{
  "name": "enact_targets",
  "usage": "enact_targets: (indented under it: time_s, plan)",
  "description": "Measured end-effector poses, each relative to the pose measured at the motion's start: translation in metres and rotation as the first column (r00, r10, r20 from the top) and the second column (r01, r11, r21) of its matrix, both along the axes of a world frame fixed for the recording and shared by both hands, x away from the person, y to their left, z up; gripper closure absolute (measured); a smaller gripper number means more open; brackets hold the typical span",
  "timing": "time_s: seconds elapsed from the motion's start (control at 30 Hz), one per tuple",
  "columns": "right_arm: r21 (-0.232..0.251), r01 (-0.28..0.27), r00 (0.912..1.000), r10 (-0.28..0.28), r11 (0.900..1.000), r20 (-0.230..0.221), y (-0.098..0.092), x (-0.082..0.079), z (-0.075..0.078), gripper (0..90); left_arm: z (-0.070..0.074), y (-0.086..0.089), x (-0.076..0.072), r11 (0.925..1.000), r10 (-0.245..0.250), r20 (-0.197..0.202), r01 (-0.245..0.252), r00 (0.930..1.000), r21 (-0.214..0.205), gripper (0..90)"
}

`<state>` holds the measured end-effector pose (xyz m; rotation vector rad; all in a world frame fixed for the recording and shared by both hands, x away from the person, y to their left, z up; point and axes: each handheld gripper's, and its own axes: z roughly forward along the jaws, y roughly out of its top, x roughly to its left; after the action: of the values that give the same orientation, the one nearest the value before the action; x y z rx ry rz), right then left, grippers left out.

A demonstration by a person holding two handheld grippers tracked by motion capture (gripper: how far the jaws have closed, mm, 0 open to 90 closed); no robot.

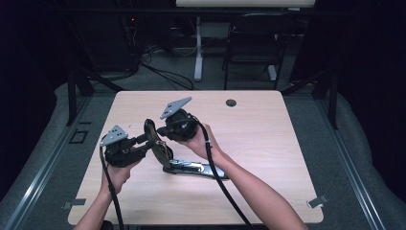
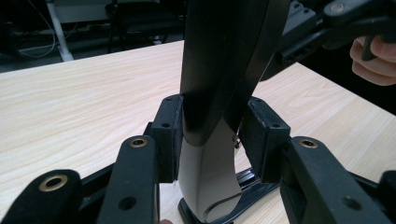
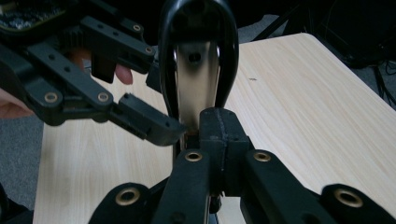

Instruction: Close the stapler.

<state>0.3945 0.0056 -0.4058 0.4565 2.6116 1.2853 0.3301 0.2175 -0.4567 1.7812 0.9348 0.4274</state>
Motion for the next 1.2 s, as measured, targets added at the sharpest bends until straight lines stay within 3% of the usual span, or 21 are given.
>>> enact_targets:
  time_s: [0.5, 1.2]
  plan:
    - [0.054, -0.01, 0.9999, 0.01, 0.9985, 0.007, -0.015, -0.007, 0.011, 90.0, 0.002, -0.023, -0.002, 0.9984, -0.033, 0.034, 0.031, 0.9989, 0.047, 59.7]
    - [0.083, 0.033, 0.9995, -0.033, 0.996, 0.0, -0.054, -0.019, 0.005, 90.0, 0.001, -0.051, -0.008, 0.9928, -0.07, 0.067, 0.063, 0.9953, 0.102, 56.2]
